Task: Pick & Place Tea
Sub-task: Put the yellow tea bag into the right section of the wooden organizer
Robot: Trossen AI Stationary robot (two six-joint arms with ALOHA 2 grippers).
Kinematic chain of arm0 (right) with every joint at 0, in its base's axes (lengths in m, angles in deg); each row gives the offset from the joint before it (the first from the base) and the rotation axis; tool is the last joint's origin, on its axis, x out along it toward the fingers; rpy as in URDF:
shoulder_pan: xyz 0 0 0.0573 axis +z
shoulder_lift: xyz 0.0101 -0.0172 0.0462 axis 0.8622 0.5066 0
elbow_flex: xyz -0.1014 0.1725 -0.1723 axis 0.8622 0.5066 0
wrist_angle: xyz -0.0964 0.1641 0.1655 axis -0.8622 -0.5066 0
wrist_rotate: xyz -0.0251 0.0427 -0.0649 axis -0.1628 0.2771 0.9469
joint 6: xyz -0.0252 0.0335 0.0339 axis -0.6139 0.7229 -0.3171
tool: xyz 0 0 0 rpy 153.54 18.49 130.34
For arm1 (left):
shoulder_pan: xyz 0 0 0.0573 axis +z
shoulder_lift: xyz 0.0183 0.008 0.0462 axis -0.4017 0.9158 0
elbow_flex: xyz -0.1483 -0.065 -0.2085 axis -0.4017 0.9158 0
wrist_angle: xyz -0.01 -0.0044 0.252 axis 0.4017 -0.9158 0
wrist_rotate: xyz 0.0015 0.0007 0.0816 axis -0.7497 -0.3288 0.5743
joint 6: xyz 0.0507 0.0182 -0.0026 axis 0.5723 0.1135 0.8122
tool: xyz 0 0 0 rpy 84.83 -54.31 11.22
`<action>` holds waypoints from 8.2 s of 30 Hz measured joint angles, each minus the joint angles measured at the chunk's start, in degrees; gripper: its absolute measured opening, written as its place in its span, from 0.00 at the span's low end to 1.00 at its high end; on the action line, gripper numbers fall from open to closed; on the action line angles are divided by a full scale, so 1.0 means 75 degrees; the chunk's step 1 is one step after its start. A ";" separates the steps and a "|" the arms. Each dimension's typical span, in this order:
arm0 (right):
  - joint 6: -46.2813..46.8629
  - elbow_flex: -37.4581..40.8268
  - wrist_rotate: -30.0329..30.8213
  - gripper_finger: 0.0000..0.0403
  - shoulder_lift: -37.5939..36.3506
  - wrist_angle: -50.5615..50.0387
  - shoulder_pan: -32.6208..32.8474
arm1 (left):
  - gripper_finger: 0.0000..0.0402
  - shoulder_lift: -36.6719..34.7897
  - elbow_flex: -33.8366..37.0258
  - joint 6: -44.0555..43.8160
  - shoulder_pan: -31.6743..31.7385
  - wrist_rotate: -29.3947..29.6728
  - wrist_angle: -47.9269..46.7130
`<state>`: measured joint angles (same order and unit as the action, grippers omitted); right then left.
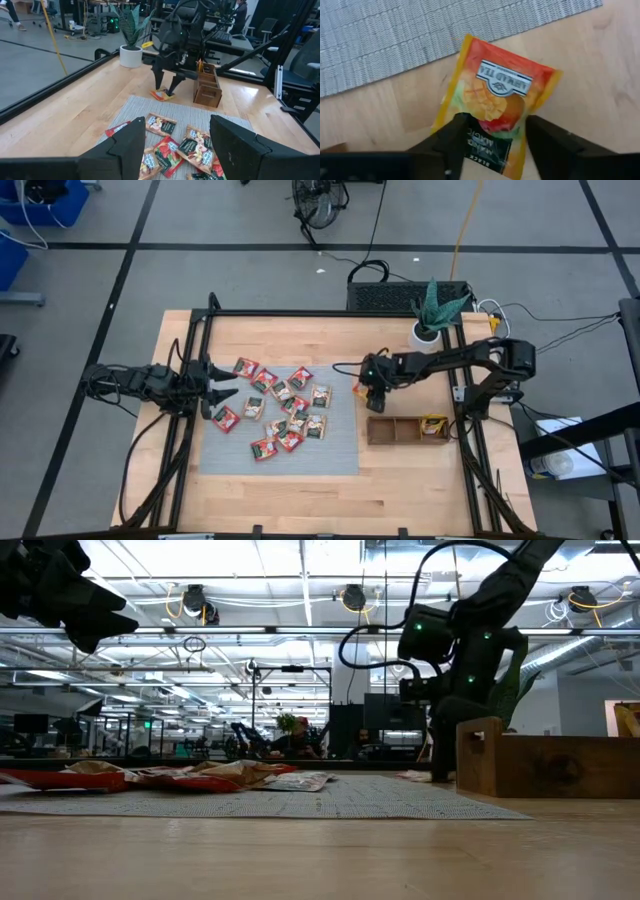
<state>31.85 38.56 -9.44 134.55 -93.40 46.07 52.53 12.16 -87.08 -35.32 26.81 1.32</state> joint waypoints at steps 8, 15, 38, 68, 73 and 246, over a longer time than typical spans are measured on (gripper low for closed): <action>-0.0447 0.0009 -0.0022 0.04 0.0001 0.0210 -0.0053 | 0.56 0.0000 0.0000 -0.0003 0.0000 0.0000 0.0000; -0.0570 -0.0059 0.0808 0.04 -0.1179 -0.0317 0.0425 | 0.56 0.0001 0.0002 -0.0001 -0.0001 0.0003 0.0000; 0.2179 -0.1334 0.2703 0.04 -0.3357 -0.7382 0.6683 | 0.56 0.0000 0.0000 0.0000 0.0000 0.0003 0.0000; 0.2012 -0.1688 0.1537 0.04 -0.0650 -0.9353 0.7516 | 0.56 0.0000 0.0002 -0.0002 -0.0002 0.0003 0.0000; 0.1891 -0.1638 0.1365 0.04 -0.0650 -0.9230 0.7574 | 0.56 0.0000 0.0003 -0.0001 -0.0001 0.0003 0.0000; 0.4588 -0.0475 0.1770 0.42 -0.3440 -0.6893 0.5552 | 0.56 0.0003 0.0003 -0.0003 0.0000 0.0003 0.0000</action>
<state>66.26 35.00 3.83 108.74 -145.10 87.71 52.55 12.18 -87.10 -35.32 26.83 1.32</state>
